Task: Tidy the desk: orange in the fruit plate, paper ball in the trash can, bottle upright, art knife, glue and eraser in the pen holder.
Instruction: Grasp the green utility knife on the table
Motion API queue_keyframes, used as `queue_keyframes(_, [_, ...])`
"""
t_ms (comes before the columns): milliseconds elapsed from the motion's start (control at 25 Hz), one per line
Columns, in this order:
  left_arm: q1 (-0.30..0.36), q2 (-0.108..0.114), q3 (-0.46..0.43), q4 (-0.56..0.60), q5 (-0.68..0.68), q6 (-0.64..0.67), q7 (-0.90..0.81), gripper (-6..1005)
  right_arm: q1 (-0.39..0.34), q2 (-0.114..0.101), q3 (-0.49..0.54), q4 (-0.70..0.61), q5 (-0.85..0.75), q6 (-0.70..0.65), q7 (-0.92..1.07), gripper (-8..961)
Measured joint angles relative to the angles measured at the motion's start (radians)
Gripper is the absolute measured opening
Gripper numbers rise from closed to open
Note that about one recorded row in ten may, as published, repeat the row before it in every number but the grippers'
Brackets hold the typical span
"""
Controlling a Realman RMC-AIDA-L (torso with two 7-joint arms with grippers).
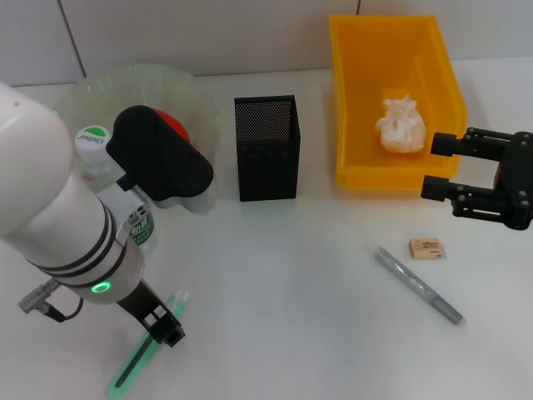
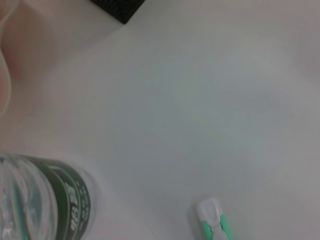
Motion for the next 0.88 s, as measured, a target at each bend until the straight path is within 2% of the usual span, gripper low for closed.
queue_keyframes(880, [-0.032, 0.0, 0.003, -0.054, -0.007, -0.021, -0.001, 561, 0.003, 0.0, 0.004, 0.0, 0.0, 0.005, 0.0, 615])
